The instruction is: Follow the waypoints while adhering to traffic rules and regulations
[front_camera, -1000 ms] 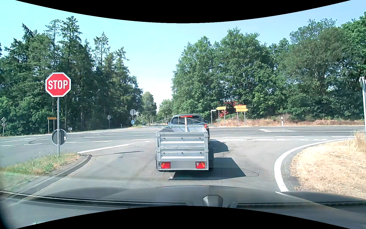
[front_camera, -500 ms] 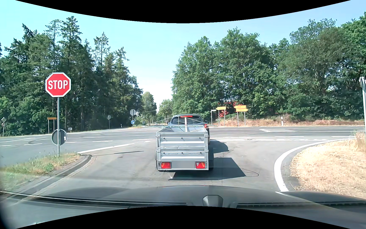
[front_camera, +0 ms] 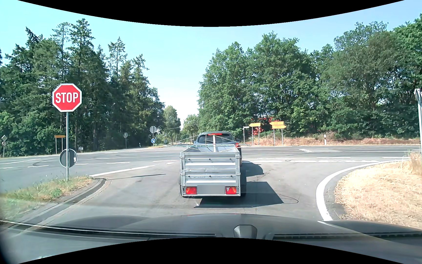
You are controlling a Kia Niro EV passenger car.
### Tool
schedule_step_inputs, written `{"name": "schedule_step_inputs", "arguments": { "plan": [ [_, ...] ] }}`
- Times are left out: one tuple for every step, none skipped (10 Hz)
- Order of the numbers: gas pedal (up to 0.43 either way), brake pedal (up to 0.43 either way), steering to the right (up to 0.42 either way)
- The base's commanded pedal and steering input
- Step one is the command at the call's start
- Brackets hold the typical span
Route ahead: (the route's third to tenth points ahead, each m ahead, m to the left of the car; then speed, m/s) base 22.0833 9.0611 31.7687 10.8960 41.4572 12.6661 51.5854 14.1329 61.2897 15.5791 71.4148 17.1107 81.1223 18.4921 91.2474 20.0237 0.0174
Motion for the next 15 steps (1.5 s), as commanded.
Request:
{"name": "schedule_step_inputs", "arguments": {
  "plan": [
    [0.0, 0.293, 0.009],
    [0.0, 0.293, 0.009],
    [0.0, 0.293, 0.009],
    [0.0, 0.293, 0.009],
    [0.0, 0.293, 0.009],
    [0.0, 0.293, 0.009],
    [0.0, 0.293, 0.009],
    [0.0, 0.293, 0.009],
    [0.0, 0.293, 0.009],
    [0.0, 0.293, 0.009],
    [0.0, 0.293, 0.009],
    [0.0, 0.293, 0.009],
    [0.0, 0.293, 0.009],
    [0.0, 0.293, 0.009],
    [0.0, 0.293, 0.009]
  ]
}}
